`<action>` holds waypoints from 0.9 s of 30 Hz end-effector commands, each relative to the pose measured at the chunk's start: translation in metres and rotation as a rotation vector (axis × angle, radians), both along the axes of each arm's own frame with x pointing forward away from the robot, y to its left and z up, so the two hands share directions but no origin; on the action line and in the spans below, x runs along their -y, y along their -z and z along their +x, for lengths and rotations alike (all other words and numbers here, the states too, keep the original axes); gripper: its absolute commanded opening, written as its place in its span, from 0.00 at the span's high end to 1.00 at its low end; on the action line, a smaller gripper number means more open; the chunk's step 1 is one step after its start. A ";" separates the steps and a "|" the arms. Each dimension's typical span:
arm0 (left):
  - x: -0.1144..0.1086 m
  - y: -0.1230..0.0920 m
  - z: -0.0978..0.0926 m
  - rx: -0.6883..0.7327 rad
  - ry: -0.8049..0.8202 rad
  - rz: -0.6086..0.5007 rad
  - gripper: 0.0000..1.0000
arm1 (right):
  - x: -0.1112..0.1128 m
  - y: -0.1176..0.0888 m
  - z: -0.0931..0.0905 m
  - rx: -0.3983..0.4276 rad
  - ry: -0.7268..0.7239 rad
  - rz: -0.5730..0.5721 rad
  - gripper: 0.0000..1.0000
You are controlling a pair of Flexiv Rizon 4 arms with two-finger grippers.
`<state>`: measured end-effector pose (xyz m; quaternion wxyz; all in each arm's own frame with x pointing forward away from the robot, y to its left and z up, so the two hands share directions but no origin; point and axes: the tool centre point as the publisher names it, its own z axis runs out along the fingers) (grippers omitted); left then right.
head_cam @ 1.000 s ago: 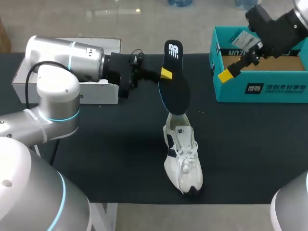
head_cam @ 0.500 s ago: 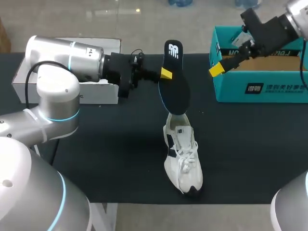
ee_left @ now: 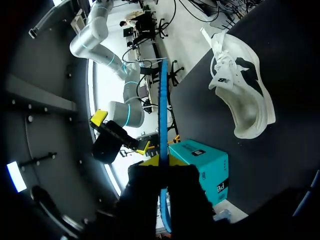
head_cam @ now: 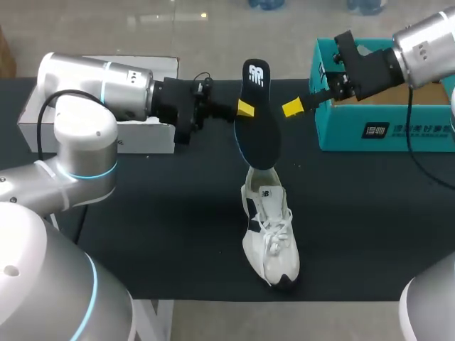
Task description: Take the shoe out of the shoebox, open the shoe tongue, remove and reinsert the insole, then place the shoe into the shoebox
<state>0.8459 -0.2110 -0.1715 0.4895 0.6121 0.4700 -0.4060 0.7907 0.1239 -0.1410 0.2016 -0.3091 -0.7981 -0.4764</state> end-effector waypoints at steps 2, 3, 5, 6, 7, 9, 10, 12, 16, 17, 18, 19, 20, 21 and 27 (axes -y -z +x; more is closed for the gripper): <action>0.002 0.001 0.001 0.002 -0.001 -0.003 1.00 | -0.009 0.014 0.006 -0.004 0.008 0.053 0.00; 0.002 0.001 0.001 0.002 -0.001 -0.003 1.00 | -0.010 0.015 0.007 -0.011 0.010 0.055 0.00; 0.002 0.001 0.001 0.002 -0.001 -0.003 1.00 | -0.012 0.017 0.011 -0.012 0.005 0.065 0.00; 0.002 0.001 0.001 0.002 -0.001 -0.003 1.00 | -0.013 0.019 0.012 -0.015 0.002 0.068 0.00; 0.002 0.001 0.001 0.002 -0.001 -0.003 1.00 | -0.013 0.021 0.014 -0.018 0.002 0.070 0.00; 0.002 0.001 0.001 0.002 -0.001 -0.003 1.00 | -0.015 0.024 0.018 -0.023 -0.002 0.074 0.00; 0.002 0.001 0.001 0.002 -0.001 -0.003 1.00 | -0.016 0.026 0.020 -0.024 -0.004 0.077 0.00; 0.002 0.001 0.001 0.002 -0.001 -0.003 1.00 | -0.019 0.029 0.024 -0.028 -0.012 0.082 0.00; 0.002 0.001 0.001 0.002 -0.001 -0.003 1.00 | -0.028 0.033 0.033 -0.033 -0.029 0.098 0.00; 0.002 0.001 0.001 0.002 -0.001 -0.003 1.00 | -0.029 0.034 0.034 -0.034 -0.035 0.103 0.00; 0.002 0.001 0.001 0.002 -0.001 -0.003 1.00 | -0.032 0.035 0.036 -0.035 -0.037 0.105 0.00; 0.002 0.001 0.001 0.002 -0.001 -0.003 1.00 | -0.034 0.036 0.038 -0.037 -0.045 0.109 0.00; 0.002 0.001 0.001 0.002 -0.001 -0.003 1.00 | -0.035 0.037 0.040 -0.038 -0.048 0.116 0.00; 0.002 0.001 0.001 0.002 -0.001 -0.003 1.00 | -0.036 0.037 0.041 -0.038 -0.049 0.117 0.00; 0.002 0.001 0.001 0.002 -0.001 -0.003 1.00 | -0.037 0.040 0.046 -0.048 -0.056 0.132 0.00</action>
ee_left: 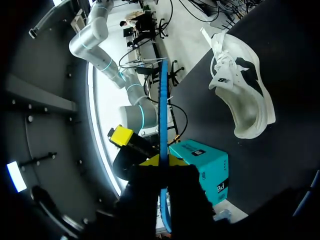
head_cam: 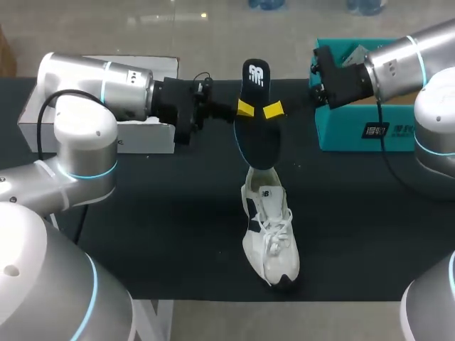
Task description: Take the shoe out of the shoebox, open the shoe tongue, remove and reinsert the insole, then place the shoe into the shoebox
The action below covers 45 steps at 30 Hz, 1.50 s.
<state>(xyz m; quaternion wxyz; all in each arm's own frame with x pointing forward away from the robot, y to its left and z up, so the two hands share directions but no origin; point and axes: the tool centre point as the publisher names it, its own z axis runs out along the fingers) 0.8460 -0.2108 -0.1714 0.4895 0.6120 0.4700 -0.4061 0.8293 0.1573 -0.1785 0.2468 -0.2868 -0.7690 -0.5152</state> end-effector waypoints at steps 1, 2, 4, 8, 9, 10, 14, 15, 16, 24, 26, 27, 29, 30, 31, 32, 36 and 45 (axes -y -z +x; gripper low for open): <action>0.002 0.001 0.001 0.003 -0.001 -0.002 1.00 | -0.003 0.003 0.008 -0.010 -0.012 0.007 0.00; 0.002 0.001 0.001 0.003 -0.001 -0.002 1.00 | -0.003 0.004 0.008 -0.012 -0.013 0.012 0.00; 0.002 0.001 0.001 0.003 -0.001 -0.002 1.00 | -0.003 0.005 0.009 -0.014 -0.013 0.020 0.38; 0.002 0.001 0.001 0.003 -0.001 -0.002 1.00 | -0.003 0.007 0.011 -0.014 -0.021 0.027 0.92; 0.002 0.001 0.001 0.003 -0.001 -0.002 1.00 | -0.004 0.008 0.011 -0.015 -0.023 0.027 1.00; 0.002 0.001 0.001 0.003 -0.001 -0.002 1.00 | -0.004 0.008 0.012 -0.014 -0.026 0.031 1.00; 0.002 0.001 0.001 0.003 -0.001 -0.002 1.00 | -0.005 0.010 0.013 -0.014 -0.031 0.038 1.00; 0.002 0.001 0.001 0.003 -0.001 -0.002 1.00 | -0.005 0.010 0.014 -0.015 -0.033 0.038 1.00; 0.002 0.001 0.001 0.003 -0.001 -0.002 1.00 | -0.006 0.010 0.015 -0.014 -0.035 0.040 1.00; 0.002 0.001 0.001 0.003 -0.001 -0.002 1.00 | -0.007 0.010 0.018 0.025 -0.054 0.029 1.00; 0.002 0.001 0.001 0.003 -0.001 -0.002 1.00 | -0.007 0.009 0.018 0.039 -0.055 0.030 1.00; 0.002 0.001 0.001 0.007 0.001 0.001 1.00 | -0.007 0.008 0.018 0.045 -0.056 0.030 1.00; 0.001 0.001 0.001 0.007 -0.003 0.007 1.00 | -0.007 0.008 0.017 0.053 -0.057 0.031 1.00; 0.001 0.001 0.001 0.008 -0.003 0.008 1.00 | -0.006 0.008 0.017 0.058 -0.057 0.037 1.00; 0.000 0.001 0.000 0.009 -0.004 0.009 1.00 | -0.006 0.007 0.017 0.060 -0.057 0.042 1.00; 0.000 0.002 0.000 0.008 -0.005 0.008 1.00 | -0.006 0.006 0.017 0.061 -0.057 0.042 1.00; 0.002 0.003 -0.001 0.009 -0.005 0.009 1.00 | -0.006 0.005 0.017 0.067 -0.059 0.047 1.00; 0.004 0.002 -0.001 0.024 -0.002 0.027 1.00 | -0.005 0.003 0.015 0.087 -0.060 0.065 1.00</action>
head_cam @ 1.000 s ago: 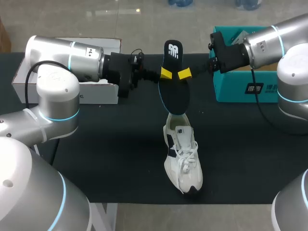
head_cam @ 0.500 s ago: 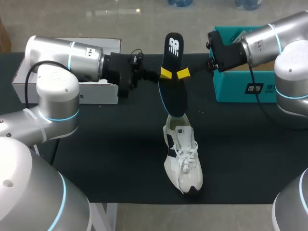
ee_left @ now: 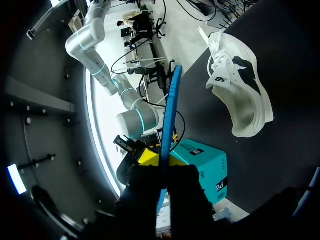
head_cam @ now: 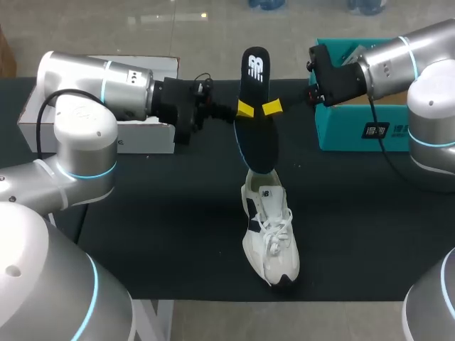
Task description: Take the shoe out of the shoebox, open the shoe tongue, remove and reinsert the insole, then place the shoe into the shoebox
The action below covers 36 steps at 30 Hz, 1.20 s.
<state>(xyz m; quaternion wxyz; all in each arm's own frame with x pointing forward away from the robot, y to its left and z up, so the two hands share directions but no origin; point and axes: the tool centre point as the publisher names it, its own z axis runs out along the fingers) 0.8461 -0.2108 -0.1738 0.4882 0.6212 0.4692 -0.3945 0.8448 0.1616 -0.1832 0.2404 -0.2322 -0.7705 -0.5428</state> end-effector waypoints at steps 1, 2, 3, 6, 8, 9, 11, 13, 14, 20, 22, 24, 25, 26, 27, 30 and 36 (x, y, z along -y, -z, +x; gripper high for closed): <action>0.004 0.000 -0.001 0.002 -0.001 0.005 1.00 | -0.001 -0.002 -0.001 0.006 0.004 0.001 1.00; 0.004 0.000 -0.001 0.003 -0.002 0.004 1.00 | -0.002 -0.002 -0.001 0.008 0.003 0.002 1.00; 0.004 0.000 -0.001 0.003 -0.002 0.004 1.00 | -0.002 -0.003 0.000 0.009 0.002 0.003 1.00; 0.004 0.000 -0.001 0.004 -0.003 0.004 1.00 | -0.003 -0.003 0.000 0.009 -0.004 0.003 1.00; 0.004 0.000 -0.001 0.004 -0.003 0.004 1.00 | -0.004 -0.002 0.000 0.001 -0.014 0.009 1.00; 0.004 0.000 -0.001 0.004 -0.004 0.004 1.00 | -0.005 -0.002 0.000 -0.005 -0.019 0.011 1.00; 0.004 0.000 -0.001 0.005 -0.005 0.004 1.00 | -0.006 -0.001 0.000 -0.012 -0.023 0.015 0.89; 0.003 0.000 -0.001 0.007 -0.007 0.004 1.00 | -0.008 -0.001 0.000 -0.014 -0.027 0.016 0.64; 0.003 0.000 -0.001 0.007 -0.008 0.004 1.00 | -0.008 0.000 0.000 -0.017 -0.029 0.015 0.62; 0.002 0.000 -0.001 0.013 -0.015 0.006 1.00 | -0.010 0.002 0.000 -0.025 -0.032 0.015 0.58; 0.001 0.000 -0.001 0.013 -0.018 0.008 1.00 | -0.011 0.001 0.000 -0.021 -0.032 0.014 0.78; 0.001 0.001 -0.001 0.014 -0.020 0.009 1.00 | -0.011 0.000 0.000 -0.015 -0.031 0.014 1.00; 0.001 0.001 -0.001 0.014 -0.021 0.009 1.00 | -0.011 0.000 0.000 -0.014 -0.031 0.015 1.00; 0.000 0.001 -0.001 0.014 -0.022 0.011 1.00 | -0.010 0.000 -0.001 -0.012 -0.029 0.014 1.00; 0.000 0.000 -0.001 0.013 -0.023 0.011 1.00 | -0.010 0.000 -0.001 -0.011 -0.029 0.014 1.00; -0.001 0.000 -0.002 0.012 -0.027 0.014 1.00 | -0.010 0.000 -0.001 -0.005 -0.029 0.014 1.00; -0.004 -0.002 -0.002 -0.021 -0.062 0.059 0.00 | -0.010 0.000 -0.003 0.005 -0.031 0.015 1.00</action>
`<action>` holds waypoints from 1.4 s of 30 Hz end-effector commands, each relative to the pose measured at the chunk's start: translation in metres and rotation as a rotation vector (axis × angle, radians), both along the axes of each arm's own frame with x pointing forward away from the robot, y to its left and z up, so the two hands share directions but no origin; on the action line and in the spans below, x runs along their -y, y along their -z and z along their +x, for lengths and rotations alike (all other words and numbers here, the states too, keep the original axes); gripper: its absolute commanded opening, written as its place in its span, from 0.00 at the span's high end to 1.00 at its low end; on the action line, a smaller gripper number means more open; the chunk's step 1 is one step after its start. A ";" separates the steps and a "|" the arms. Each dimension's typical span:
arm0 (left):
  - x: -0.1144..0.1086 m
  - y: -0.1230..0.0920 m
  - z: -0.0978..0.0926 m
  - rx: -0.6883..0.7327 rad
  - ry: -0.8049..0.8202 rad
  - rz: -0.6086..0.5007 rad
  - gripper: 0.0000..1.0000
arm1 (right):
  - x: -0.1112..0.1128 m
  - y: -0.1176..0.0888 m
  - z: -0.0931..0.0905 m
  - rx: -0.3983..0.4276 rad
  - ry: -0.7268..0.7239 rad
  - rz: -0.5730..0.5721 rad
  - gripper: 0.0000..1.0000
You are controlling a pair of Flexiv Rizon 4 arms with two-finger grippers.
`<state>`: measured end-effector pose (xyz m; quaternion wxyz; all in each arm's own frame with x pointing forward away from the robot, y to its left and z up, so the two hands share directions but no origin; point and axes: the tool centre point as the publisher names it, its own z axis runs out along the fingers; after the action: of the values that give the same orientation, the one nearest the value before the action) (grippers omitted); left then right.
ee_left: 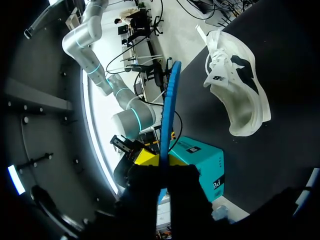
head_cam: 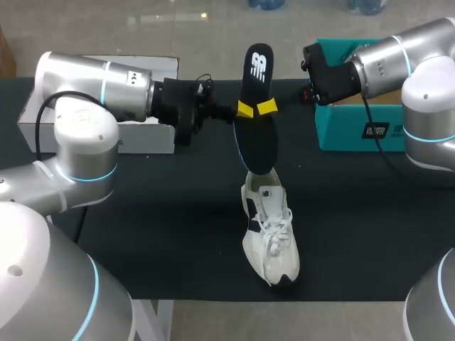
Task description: Take the shoe out of the shoebox, open the shoe tongue, remove and reinsert the insole, then place the shoe into the shoebox
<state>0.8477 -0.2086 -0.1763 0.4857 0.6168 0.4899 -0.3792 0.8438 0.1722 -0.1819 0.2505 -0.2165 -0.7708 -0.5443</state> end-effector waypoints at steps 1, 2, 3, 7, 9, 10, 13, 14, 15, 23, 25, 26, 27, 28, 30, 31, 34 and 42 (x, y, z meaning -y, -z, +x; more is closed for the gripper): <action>-0.004 -0.005 -0.003 -0.030 -0.018 0.018 0.00 | 0.001 0.001 -0.002 0.003 0.003 0.001 1.00; -0.006 -0.005 -0.004 -0.046 -0.019 0.020 0.00 | 0.002 0.002 -0.002 0.004 0.004 0.000 1.00; -0.009 -0.006 -0.005 -0.063 -0.021 0.024 0.00 | 0.002 0.002 -0.003 0.004 0.005 -0.001 1.00; -0.024 -0.008 -0.008 -0.184 -0.029 0.056 0.00 | 0.005 0.006 -0.003 0.001 0.009 -0.006 1.00; -0.032 -0.006 -0.011 -0.287 -0.032 0.084 0.00 | 0.008 0.009 -0.003 -0.005 0.018 -0.015 1.00; -0.037 -0.006 -0.012 -0.346 -0.036 0.078 0.00 | 0.010 0.011 -0.003 -0.006 0.020 -0.016 1.00; -0.052 -0.002 -0.017 -0.503 -0.025 0.059 0.00 | 0.012 0.014 -0.002 -0.012 0.026 -0.019 1.00; -0.055 -0.002 -0.020 -0.517 -0.011 0.068 0.00 | 0.012 0.014 -0.002 -0.013 0.027 -0.019 1.00; -0.057 -0.002 -0.023 -0.515 0.014 0.104 0.00 | 0.013 0.014 -0.002 -0.012 0.032 -0.020 1.00; -0.058 -0.004 -0.025 -0.527 0.028 0.112 0.00 | 0.012 0.013 -0.001 -0.016 0.025 -0.013 1.00; -0.058 -0.004 -0.025 -0.527 0.028 0.112 0.00 | 0.012 0.013 -0.001 -0.016 0.025 -0.013 1.00; -0.058 -0.004 -0.025 -0.527 0.028 0.112 0.00 | 0.012 0.013 -0.001 -0.016 0.025 -0.013 1.00; -0.058 -0.004 -0.025 -0.527 0.028 0.112 0.00 | 0.012 0.013 -0.001 -0.016 0.025 -0.013 1.00; -0.058 -0.004 -0.025 -0.527 0.028 0.112 0.00 | 0.012 0.013 -0.001 -0.016 0.025 -0.013 1.00; -0.058 -0.004 -0.025 -0.527 0.028 0.112 0.00 | 0.012 0.013 -0.001 -0.016 0.025 -0.013 1.00; -0.058 -0.004 -0.025 -0.527 0.028 0.112 0.00 | 0.012 0.013 -0.001 -0.016 0.025 -0.013 1.00; -0.058 -0.004 -0.025 -0.527 0.028 0.112 0.00 | 0.012 0.013 -0.001 -0.016 0.025 -0.013 1.00; -0.058 -0.004 -0.025 -0.527 0.028 0.112 0.00 | 0.012 0.013 -0.001 -0.016 0.025 -0.013 1.00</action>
<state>0.8224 -0.1506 -0.1729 0.3023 0.5280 0.6108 -0.5066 0.8437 0.1593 -0.1943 0.2497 -0.2312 -0.7692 -0.5408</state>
